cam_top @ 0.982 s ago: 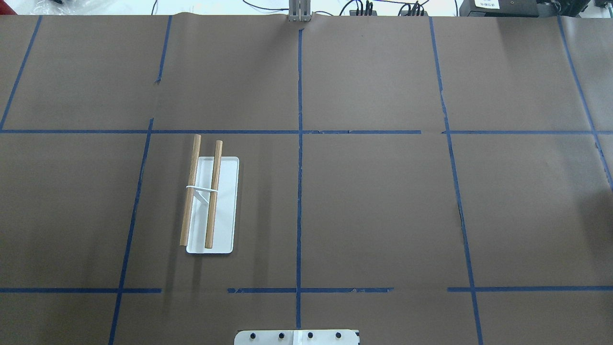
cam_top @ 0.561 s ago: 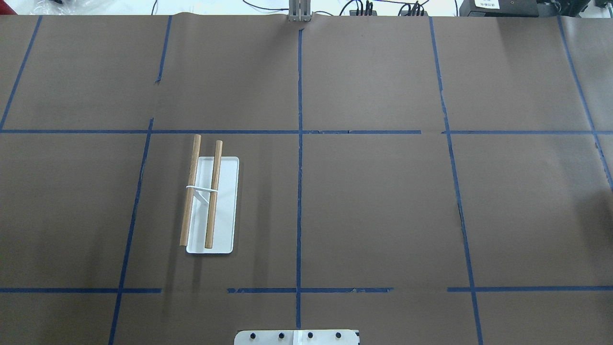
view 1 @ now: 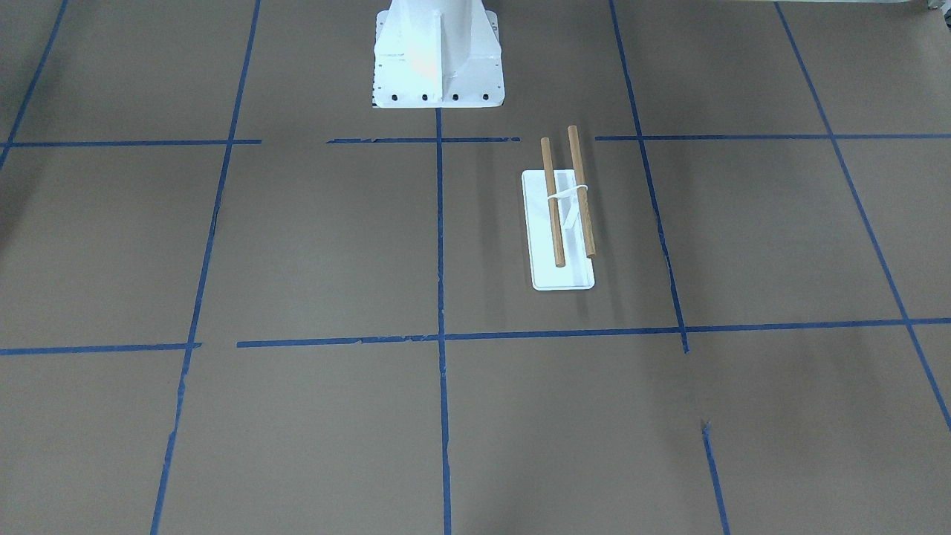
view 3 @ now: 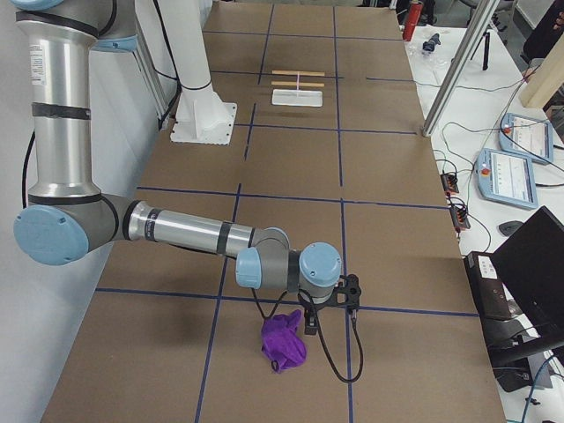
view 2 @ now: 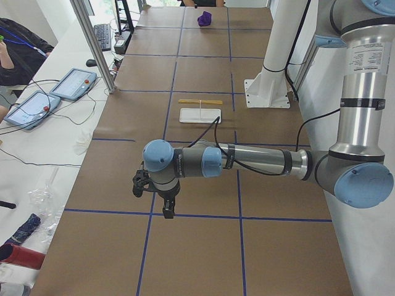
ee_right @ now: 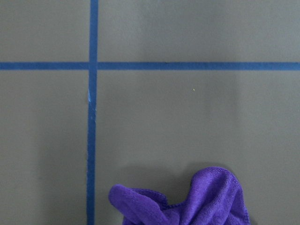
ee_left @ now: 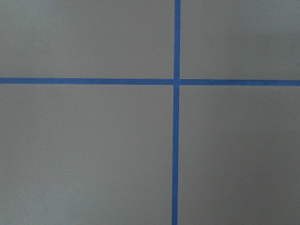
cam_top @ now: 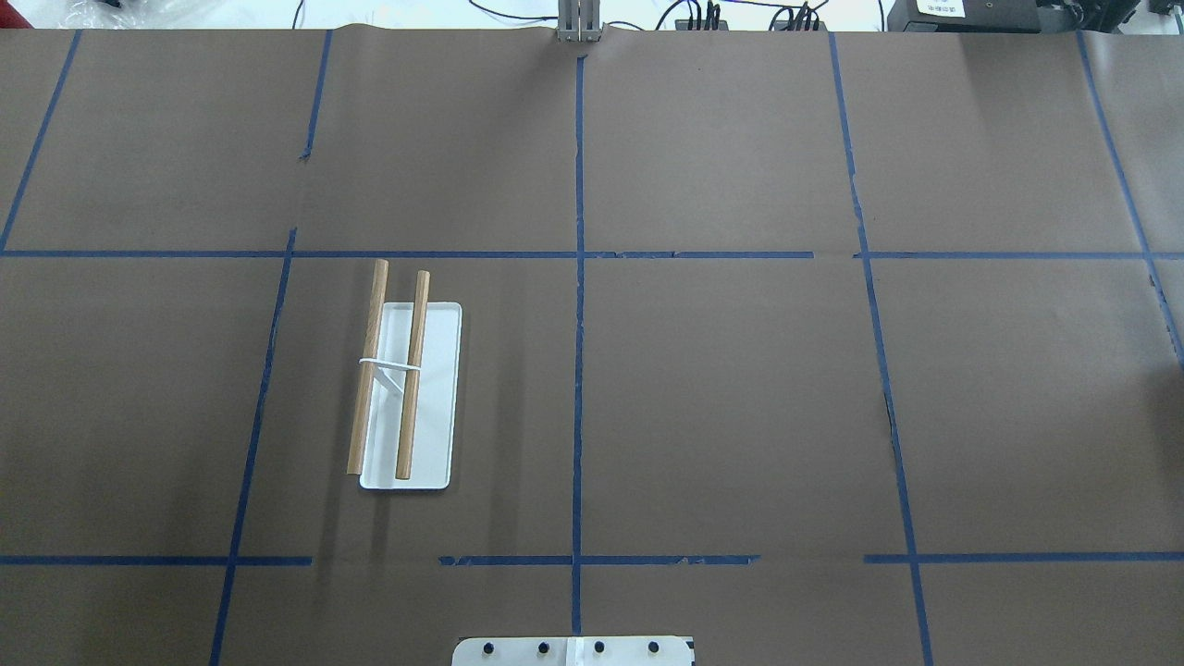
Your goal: Hang towel on rack
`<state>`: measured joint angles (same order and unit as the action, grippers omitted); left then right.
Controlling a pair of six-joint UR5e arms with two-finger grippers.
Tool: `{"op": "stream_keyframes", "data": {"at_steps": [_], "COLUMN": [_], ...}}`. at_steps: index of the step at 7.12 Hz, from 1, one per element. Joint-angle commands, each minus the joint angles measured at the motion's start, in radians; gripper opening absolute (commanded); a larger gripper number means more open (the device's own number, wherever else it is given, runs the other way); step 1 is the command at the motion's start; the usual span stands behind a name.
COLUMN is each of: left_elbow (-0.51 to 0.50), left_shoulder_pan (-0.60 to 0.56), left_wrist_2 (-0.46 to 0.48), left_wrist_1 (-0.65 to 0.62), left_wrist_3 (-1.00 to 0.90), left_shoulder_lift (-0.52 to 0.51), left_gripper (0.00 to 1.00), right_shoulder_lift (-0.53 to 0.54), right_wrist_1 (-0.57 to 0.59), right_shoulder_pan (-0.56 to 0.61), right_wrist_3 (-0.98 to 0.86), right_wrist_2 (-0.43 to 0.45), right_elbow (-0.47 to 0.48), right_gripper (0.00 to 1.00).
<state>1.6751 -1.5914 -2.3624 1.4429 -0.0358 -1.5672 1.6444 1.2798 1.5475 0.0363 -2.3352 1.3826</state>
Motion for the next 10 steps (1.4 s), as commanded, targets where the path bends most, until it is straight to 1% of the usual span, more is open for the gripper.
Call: {"op": "stream_keyframes", "data": {"at_steps": [1, 2, 3, 4, 5, 7, 8, 9, 10], "left_elbow": [0.009, 0.023, 0.024, 0.025, 0.025, 0.025, 0.025, 0.025, 0.025], "left_shoulder_pan": [0.001, 0.001, 0.001, -0.001, -0.001, 0.001, 0.001, 0.001, -0.001], "left_wrist_2": [-0.001, -0.001, -0.003, -0.021, -0.021, -0.021, -0.023, -0.023, -0.023], "left_wrist_1": [-0.001, -0.001, -0.001, -0.001, -0.001, -0.001, -0.001, -0.001, 0.001], "left_wrist_3": [0.001, 0.001, 0.001, 0.001, 0.001, 0.001, 0.001, 0.002, 0.002], "left_shoulder_lift": [0.000, 0.001, 0.000, 0.001, 0.000, -0.002, -0.002, -0.005, -0.010], "left_gripper": [1.00, 1.00, 1.00, 1.00, 1.00, 1.00, 1.00, 1.00, 1.00], "right_shoulder_lift": [0.011, 0.014, 0.027, 0.028, 0.035, 0.028, 0.031, 0.035, 0.016], "right_wrist_1": [-0.167, -0.193, -0.195, -0.194, -0.192, -0.185, -0.188, -0.178, -0.092], "right_shoulder_pan": [-0.076, -0.087, -0.104, -0.112, -0.116, -0.118, -0.116, -0.081, -0.057], "right_wrist_3": [0.010, 0.010, 0.008, 0.011, 0.008, 0.013, 0.014, 0.014, 0.014], "right_wrist_2": [0.016, 0.019, 0.022, 0.022, 0.022, 0.013, 0.010, 0.005, -0.021], "right_elbow": [-0.144, -0.166, -0.175, -0.175, -0.172, -0.134, -0.072, 0.031, 0.152], "right_gripper": [1.00, 1.00, 1.00, 0.62, 0.01, 0.00, 0.00, 0.00, 0.00]}}
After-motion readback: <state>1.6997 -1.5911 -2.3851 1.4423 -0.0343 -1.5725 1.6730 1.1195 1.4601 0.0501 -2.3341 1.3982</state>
